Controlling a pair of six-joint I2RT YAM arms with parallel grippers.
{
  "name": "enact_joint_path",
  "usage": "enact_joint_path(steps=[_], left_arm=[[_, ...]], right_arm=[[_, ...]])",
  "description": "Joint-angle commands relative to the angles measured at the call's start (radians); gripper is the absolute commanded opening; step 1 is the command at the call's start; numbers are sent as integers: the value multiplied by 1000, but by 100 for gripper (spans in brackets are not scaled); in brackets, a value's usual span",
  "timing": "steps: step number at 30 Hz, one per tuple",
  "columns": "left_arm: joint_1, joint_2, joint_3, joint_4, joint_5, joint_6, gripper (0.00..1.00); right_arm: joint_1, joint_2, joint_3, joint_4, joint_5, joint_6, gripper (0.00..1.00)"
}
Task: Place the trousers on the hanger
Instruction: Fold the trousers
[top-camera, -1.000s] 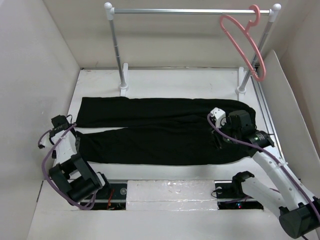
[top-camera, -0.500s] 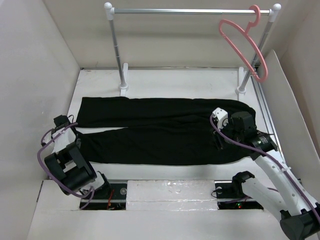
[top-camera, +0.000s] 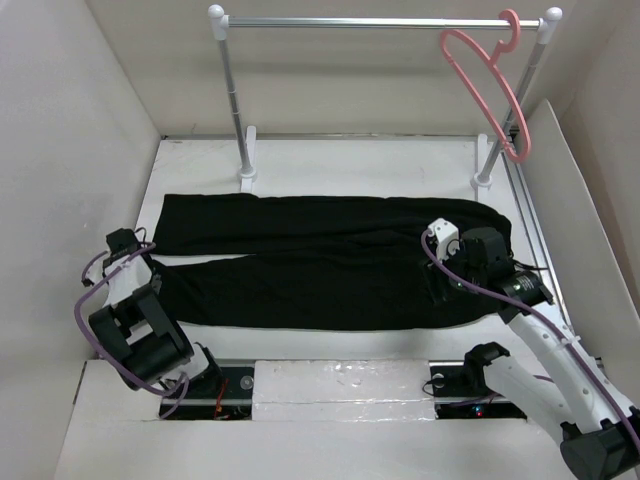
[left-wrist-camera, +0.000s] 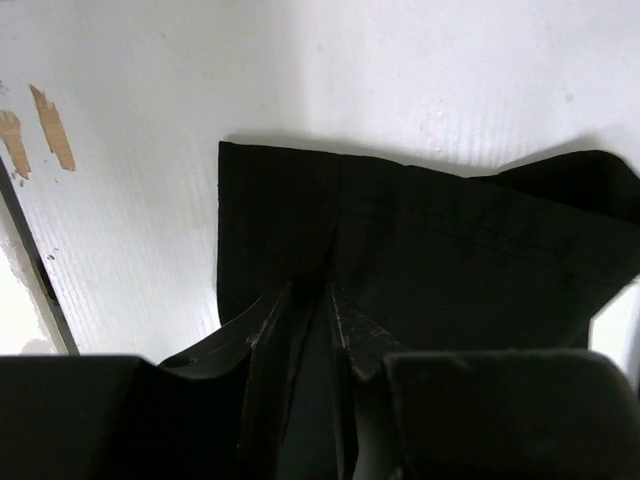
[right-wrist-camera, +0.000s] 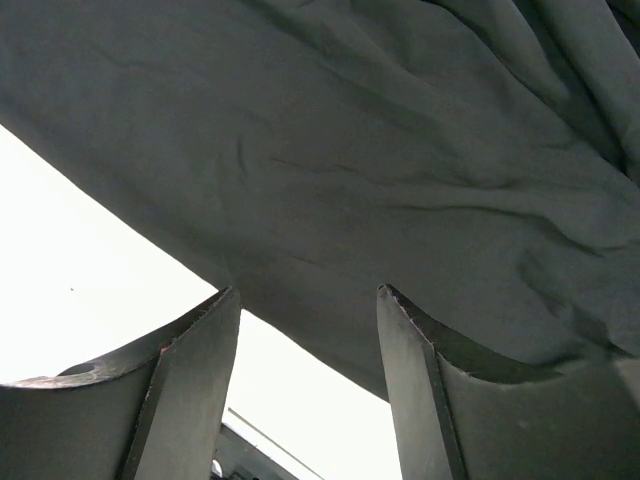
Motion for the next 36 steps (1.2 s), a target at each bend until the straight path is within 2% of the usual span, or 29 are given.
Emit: enact_joint_path(steps=[1,6,9,13,18,21,24,28,34,36], left_arm=[[2,40,-1,-17,6,12,17],[-7,54,-10,-16,6,3,18],[-7,58,-9,-13,15,8,17],[-7,37,3,0,46,35,0],[-7,-59,29,13,101,41,0],[-16,-162,74,17,126,31,0],[-68,-176,164,-39,86,14,0],[-90,-247,180,-39,98,-5,0],[-148,-334,213,-22,89,-9,0],[-178,-362,230,-20,93,-23,0]], right_arm=[[7,2,41,24,33,11,62],[7,10,56,16,54,8,63],[7,16,52,19,54,17,71],[-4,17,39,24,48,31,80],[-42,23,32,26,38,38,89],[-62,25,41,26,31,37,89],[-62,39,43,21,33,37,90],[-71,54,24,-19,57,64,92],[-145,74,-8,-112,278,262,87],[-233,123,-7,-108,262,302,86]])
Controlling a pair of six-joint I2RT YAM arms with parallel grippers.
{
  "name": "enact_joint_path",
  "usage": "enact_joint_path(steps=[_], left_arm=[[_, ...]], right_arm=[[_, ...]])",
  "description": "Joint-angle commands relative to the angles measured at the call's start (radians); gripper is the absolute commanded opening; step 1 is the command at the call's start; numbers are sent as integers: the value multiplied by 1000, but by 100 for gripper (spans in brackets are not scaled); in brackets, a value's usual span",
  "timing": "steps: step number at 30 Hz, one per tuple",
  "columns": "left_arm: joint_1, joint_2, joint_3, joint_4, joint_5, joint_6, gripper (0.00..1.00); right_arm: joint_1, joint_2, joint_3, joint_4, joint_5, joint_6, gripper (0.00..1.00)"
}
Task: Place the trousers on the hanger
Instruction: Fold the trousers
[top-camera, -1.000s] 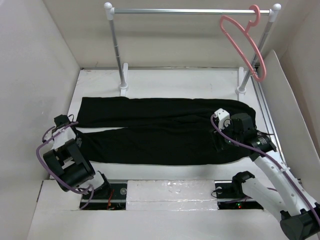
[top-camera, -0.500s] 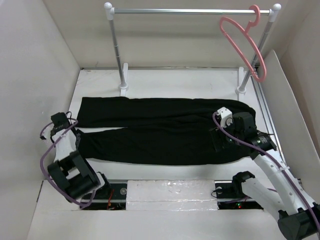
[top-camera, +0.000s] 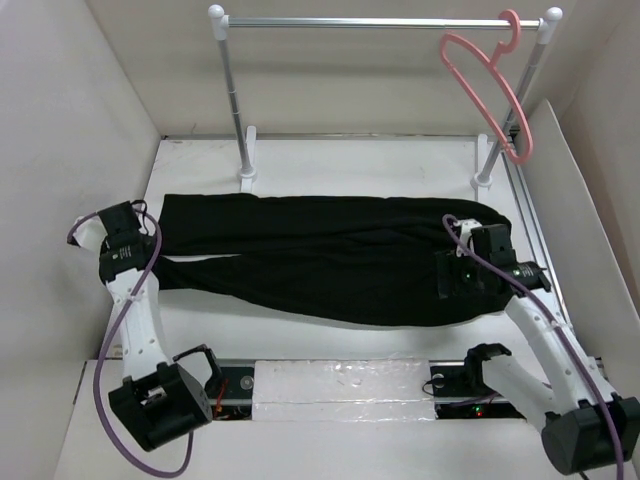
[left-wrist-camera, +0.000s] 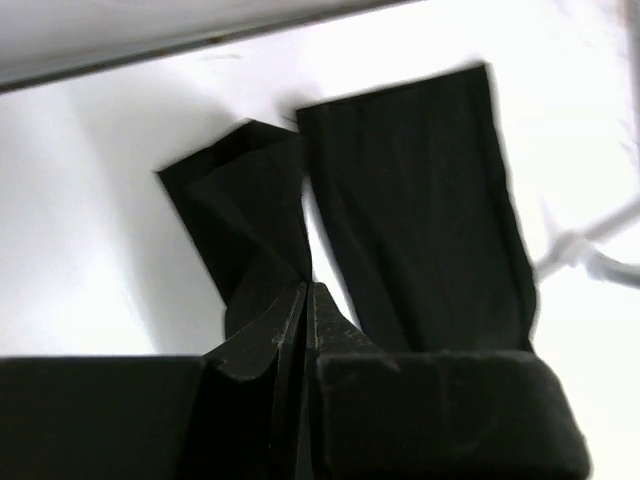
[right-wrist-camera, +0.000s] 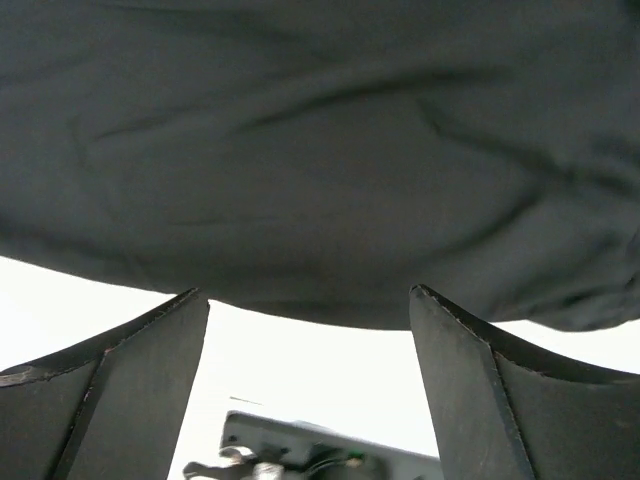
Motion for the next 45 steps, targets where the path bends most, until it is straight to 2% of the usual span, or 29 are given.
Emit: enact_joint_path(steps=[1,4,9,12,14,20,24,28,31,33,34,36,37,40,45], left_arm=[[-70,-51,67,-5,-5,-26,0],[-148,-89,82,-22,-5,-53,0],[-217,-151,84,21,46,-67,0],[-248,-174,76,60,67,-55,0],[-248,-194,51,97,93,-24,0],[-248,-159,26,120,109,11,0],[-257,-140,46,110,69,28,0],[-257,-128,46,107,43,34,0],[-257,-128,29,117,38,32,0],[-257,-128,10,128,26,34,0],[-244,-125,6,131,22,36,0],[-243,-122,-12,146,6,43,0],[-233,-116,-19,150,-4,46,0],[-214,-100,-16,157,-34,57,0],[-228,-54,68,122,-179,82,0]], right_arm=[[-110,82,1,-25,77,132,85],[-233,157,1,-13,43,186,82],[-425,316,85,-40,208,211,76],[-512,275,87,-45,339,280,76],[-575,229,75,-54,277,333,76],[-589,256,52,-79,356,367,74],[-612,297,-40,68,255,298,71],[-622,407,-8,226,140,162,69],[-631,434,4,249,138,130,68],[-643,451,-11,265,132,113,63],[-660,464,-22,292,123,106,48],[-684,487,-45,306,106,93,34],[-684,503,-46,306,101,88,16],[-695,494,-30,276,101,51,0],[-686,322,99,139,175,-42,0]])
